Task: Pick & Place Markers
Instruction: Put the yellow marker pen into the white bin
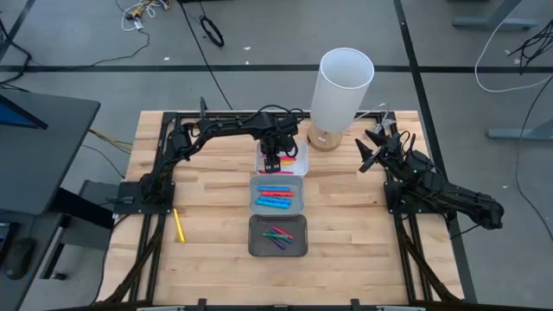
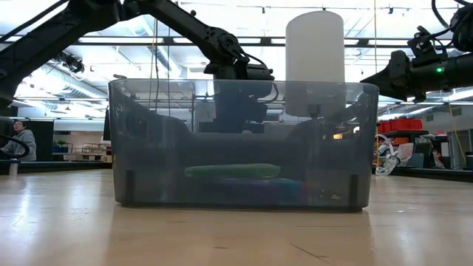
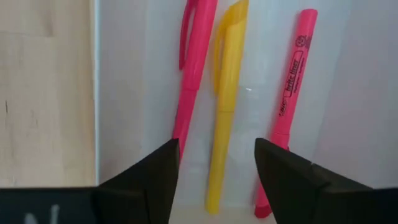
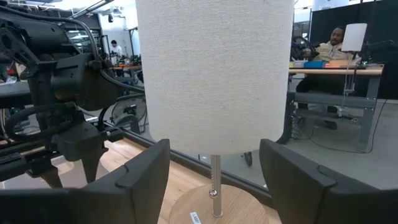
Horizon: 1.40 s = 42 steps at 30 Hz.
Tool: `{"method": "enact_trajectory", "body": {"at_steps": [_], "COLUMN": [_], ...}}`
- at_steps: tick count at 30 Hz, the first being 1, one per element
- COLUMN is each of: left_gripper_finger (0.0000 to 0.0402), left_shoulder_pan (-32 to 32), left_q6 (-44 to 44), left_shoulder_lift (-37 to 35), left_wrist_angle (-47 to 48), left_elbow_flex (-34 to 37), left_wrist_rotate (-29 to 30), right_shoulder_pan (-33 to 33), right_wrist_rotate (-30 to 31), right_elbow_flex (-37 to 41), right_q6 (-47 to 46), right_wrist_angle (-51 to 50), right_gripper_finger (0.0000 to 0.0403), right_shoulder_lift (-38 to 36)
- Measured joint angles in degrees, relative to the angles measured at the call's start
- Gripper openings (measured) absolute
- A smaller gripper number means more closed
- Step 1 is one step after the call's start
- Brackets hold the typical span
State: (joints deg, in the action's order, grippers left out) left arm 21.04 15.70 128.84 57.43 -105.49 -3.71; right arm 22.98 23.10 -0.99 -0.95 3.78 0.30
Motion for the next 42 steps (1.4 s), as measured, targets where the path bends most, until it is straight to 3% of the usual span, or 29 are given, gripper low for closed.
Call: {"method": "enact_trajectory", "body": {"at_steps": [10, 21, 35, 42], "left_gripper_finger": [0.0222, 0.0222, 0.0222, 0.0222], "left_shoulder_pan": [-0.8, -3.7, -9.8, -12.8], "left_q6": [2.8, 2.5, -8.0, -14.9], "left_shoulder_lift": [-2.2, -9.6, -17.5, -19.9], "left_wrist_angle": [-0.3, -0.2, 12.0, 16.3], "left_elbow_flex": [0.0, 0.0, -0.1, 0.0], "left_wrist_rotate": [-0.2, 1.9, 3.8, -0.4], "right_shoulder_pan": [0.0, 0.0, 0.0, 0.0], "right_wrist_rotate": [0.0, 0.0, 0.0, 0.0], "right_elbow_flex": [0.0, 0.0, 0.0, 0.0], "right_q6": [0.0, 0.0, 0.0, 0.0], "right_wrist_angle": [0.0, 0.0, 0.0, 0.0], "right_gripper_finger": [0.0251, 0.0251, 0.0251, 0.0251], "right_shoulder_lift": [0.0, 0.0, 0.0, 0.0]}}
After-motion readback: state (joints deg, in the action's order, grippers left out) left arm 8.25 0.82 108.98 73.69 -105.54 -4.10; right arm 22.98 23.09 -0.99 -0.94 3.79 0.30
